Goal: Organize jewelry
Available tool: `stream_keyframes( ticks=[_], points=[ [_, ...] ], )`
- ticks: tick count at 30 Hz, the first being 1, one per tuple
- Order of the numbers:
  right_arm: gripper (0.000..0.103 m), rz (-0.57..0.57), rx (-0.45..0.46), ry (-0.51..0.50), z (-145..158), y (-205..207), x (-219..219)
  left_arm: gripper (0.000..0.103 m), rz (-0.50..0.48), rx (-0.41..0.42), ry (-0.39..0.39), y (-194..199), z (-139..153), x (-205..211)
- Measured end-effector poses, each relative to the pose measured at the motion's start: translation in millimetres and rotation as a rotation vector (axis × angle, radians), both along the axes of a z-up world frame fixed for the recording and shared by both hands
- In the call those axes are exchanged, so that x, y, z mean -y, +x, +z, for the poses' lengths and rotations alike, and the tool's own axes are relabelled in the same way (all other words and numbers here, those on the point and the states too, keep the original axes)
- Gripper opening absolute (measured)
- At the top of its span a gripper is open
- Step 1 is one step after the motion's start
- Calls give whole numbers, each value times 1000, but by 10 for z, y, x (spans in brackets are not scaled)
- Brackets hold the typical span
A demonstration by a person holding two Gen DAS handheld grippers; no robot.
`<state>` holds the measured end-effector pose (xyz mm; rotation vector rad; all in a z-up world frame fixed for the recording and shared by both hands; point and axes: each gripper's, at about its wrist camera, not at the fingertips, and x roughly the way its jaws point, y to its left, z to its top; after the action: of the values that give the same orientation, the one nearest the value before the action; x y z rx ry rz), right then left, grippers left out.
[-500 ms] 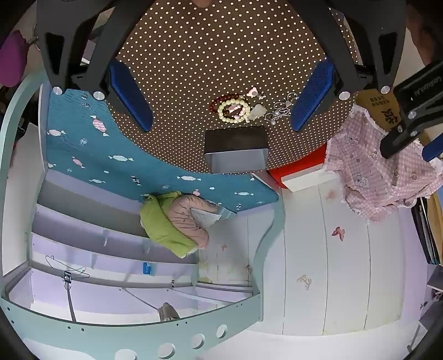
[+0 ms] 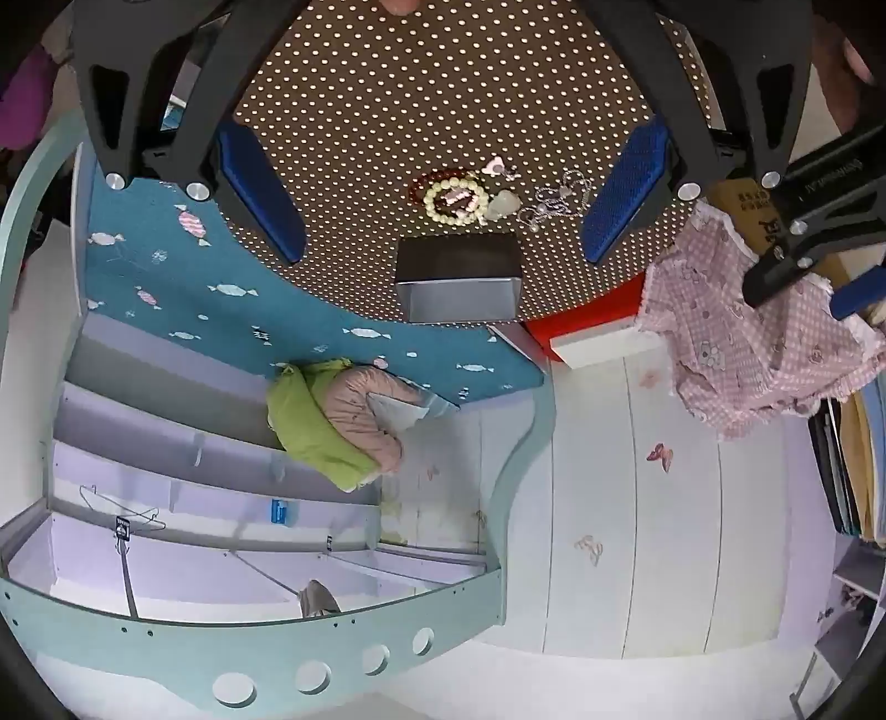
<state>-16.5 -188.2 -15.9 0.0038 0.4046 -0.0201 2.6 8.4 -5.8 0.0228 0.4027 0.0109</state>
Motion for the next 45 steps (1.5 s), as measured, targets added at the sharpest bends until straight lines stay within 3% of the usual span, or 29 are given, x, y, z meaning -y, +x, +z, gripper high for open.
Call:
stream_keyframes(
  ticks=[6,23,32,45],
  points=[
    [96,-6,-13,53,-11,-16,62,99,-8,12,11,-18,9,77],
    [96,29,-35,23,78,237,78,99,14,1,9,197,135,46],
    [96,7,15,21,171,97,103,99,15,66,-4,0,205,34],
    [96,-7,25,24,147,-2,133,99,2,89,7,-110,306,112]
  ],
)
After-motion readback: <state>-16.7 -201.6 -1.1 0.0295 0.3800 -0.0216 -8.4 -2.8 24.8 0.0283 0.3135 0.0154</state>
